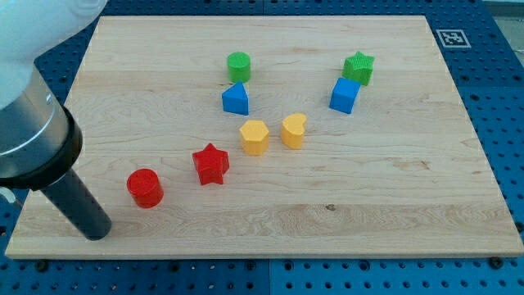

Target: Push the red circle into the red star

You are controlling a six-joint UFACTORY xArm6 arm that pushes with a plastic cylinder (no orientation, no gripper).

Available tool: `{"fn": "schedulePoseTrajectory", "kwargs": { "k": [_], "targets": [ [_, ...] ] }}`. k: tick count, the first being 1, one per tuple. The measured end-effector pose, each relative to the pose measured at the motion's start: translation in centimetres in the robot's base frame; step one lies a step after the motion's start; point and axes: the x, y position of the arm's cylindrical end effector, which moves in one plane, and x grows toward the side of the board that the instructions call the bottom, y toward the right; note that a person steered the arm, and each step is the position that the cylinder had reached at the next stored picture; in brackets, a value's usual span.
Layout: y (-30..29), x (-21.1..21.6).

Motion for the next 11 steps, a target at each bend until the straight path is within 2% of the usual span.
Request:
{"fn": "schedulePoseTrajectory", "kwargs": {
  "k": [4,6,7,10,11],
  "targets": [
    [5.4,-1.8],
    [0.0,-2.4],
    [-0.1,-3.7],
    [11.2,-4.8],
    [10.9,-5.7]
  ]
}}
